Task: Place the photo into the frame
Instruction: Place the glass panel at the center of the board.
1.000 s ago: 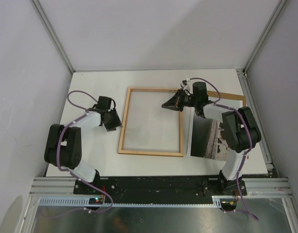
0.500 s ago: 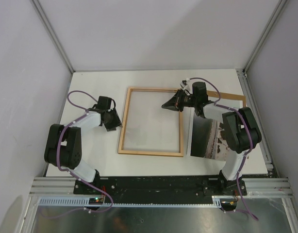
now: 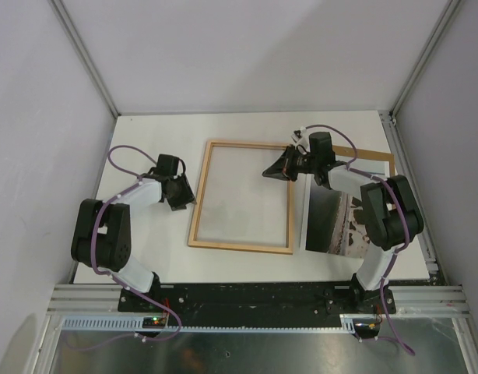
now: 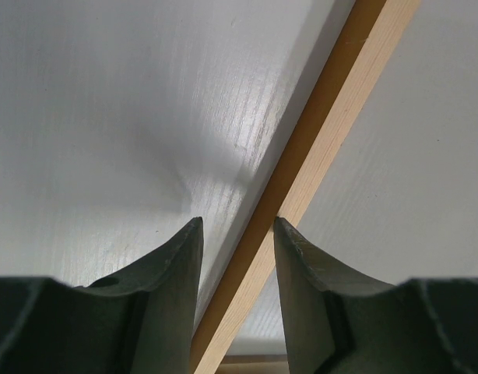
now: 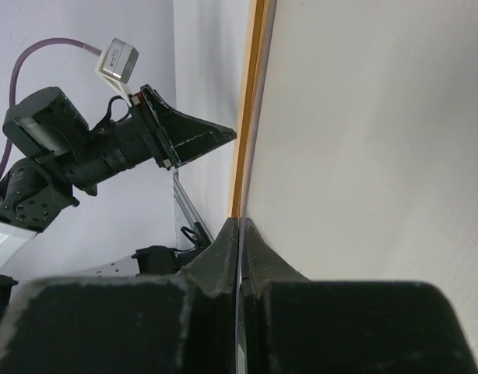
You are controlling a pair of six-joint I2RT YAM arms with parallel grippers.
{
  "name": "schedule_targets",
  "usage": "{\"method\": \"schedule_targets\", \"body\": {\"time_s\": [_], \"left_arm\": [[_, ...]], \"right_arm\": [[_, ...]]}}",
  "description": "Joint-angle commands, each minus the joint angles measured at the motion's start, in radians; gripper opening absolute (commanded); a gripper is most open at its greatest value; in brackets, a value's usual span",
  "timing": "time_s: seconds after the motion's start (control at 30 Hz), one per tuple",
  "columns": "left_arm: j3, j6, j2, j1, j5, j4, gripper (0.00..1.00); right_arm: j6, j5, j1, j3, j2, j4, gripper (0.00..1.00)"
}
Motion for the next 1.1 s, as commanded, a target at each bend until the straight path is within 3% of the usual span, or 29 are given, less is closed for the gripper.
{"method": "schedule_targets", "body": {"time_s": [0.0,1.07], "left_arm": [[-0.021,0.012,0.048,-0.018,-0.032,-0.036,0.46],[-0.019,0.012,0.049,-0.019,-0.029,-0.036,0.46]], "right_arm": [[-0.072,-0.017,0.027,0.014,-0.036,-0.059,0.0],[-0.046,-0.013,0.024,0.039,0.035,-0.043,0.0]]}}
